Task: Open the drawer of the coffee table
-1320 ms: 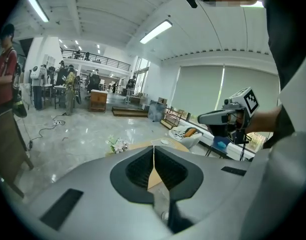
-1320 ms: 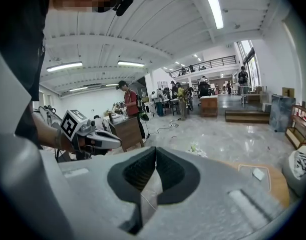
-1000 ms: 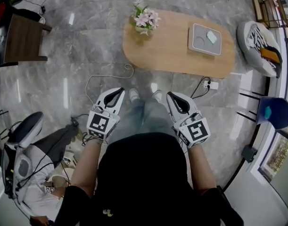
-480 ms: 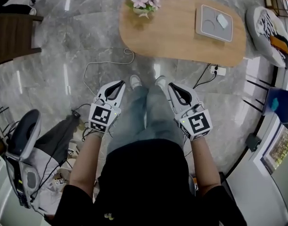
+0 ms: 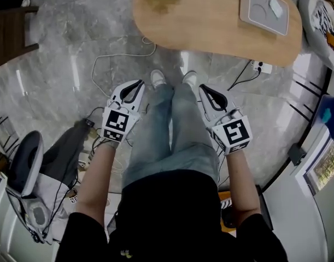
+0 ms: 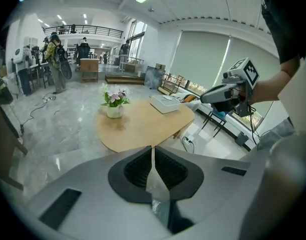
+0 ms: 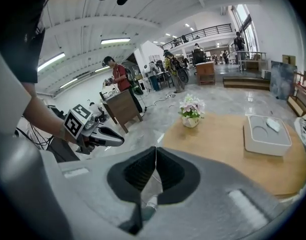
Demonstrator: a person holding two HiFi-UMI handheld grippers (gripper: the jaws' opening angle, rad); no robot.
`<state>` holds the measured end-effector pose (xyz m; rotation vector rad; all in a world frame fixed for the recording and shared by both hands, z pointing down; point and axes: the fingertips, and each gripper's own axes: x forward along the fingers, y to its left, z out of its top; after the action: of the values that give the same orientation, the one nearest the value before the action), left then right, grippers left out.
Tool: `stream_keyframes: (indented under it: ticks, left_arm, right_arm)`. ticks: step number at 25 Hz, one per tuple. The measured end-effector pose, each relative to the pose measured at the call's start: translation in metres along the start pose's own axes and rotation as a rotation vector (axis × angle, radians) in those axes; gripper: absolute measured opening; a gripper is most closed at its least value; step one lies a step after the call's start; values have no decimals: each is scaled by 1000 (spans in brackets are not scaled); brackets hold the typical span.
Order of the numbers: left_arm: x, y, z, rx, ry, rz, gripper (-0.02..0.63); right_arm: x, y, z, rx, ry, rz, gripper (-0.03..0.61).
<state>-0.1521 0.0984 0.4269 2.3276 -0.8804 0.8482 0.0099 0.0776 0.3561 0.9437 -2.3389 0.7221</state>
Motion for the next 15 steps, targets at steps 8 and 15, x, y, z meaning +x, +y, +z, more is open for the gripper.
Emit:
stream_keyframes:
  ticks: [8, 15]
  left_arm:
    - [62, 26, -54, 56, 70, -3, 23]
    - [119, 58, -100, -25, 94, 1, 72]
  right_arm:
    - [53, -27, -50, 16, 32, 13, 1]
    - [107, -53, -101, 37, 91, 12, 2]
